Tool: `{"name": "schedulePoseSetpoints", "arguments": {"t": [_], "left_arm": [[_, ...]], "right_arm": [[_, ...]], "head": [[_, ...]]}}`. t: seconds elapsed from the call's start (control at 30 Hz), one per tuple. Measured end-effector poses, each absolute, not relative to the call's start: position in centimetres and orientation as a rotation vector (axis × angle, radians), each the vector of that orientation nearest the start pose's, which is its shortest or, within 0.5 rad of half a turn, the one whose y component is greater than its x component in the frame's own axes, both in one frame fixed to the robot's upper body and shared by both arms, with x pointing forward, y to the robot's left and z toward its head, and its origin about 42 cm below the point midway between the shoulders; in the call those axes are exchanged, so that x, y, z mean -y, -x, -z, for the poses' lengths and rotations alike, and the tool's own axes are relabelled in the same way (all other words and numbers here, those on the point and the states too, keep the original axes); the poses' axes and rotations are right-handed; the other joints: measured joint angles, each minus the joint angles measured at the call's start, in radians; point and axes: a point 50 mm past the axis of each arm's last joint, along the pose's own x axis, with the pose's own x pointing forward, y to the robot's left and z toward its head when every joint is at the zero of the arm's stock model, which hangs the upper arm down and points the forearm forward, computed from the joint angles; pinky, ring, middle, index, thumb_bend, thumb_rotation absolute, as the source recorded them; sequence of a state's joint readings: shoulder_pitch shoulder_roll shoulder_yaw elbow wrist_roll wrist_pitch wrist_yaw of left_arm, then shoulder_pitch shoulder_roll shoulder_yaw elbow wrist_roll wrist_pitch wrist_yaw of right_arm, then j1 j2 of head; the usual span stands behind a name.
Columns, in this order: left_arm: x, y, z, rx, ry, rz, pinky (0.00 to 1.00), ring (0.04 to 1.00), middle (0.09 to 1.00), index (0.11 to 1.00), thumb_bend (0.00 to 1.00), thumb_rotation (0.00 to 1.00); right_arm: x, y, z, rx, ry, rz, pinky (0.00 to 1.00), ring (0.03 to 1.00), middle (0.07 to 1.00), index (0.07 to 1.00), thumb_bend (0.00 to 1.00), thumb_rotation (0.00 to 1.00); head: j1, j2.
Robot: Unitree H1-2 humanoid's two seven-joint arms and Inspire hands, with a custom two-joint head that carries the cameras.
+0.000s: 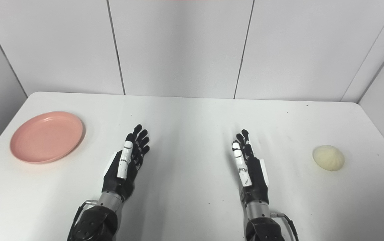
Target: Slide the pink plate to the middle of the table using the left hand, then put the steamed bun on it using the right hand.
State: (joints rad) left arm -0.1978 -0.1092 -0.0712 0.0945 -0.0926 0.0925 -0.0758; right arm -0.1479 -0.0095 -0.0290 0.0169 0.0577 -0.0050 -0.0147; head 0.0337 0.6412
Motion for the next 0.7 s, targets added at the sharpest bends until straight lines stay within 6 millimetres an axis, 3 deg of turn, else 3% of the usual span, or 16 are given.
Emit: {"name": "schedulePoseSetpoints", "arguments": {"t": [0.7], "left_arm": [[-12.86, -34.14, -12.77, 0.002, 0.180, 0.238, 1.00, 1.000, 1.000, 1.000, 0.60, 1.00]], "right_arm": [[20.97, -33.11, -13.46, 0.130, -0.043, 0.000, 1.00, 0.944, 0.955, 0.980, 0.59, 0.85]], "head": [[0.000, 0.002]]}}
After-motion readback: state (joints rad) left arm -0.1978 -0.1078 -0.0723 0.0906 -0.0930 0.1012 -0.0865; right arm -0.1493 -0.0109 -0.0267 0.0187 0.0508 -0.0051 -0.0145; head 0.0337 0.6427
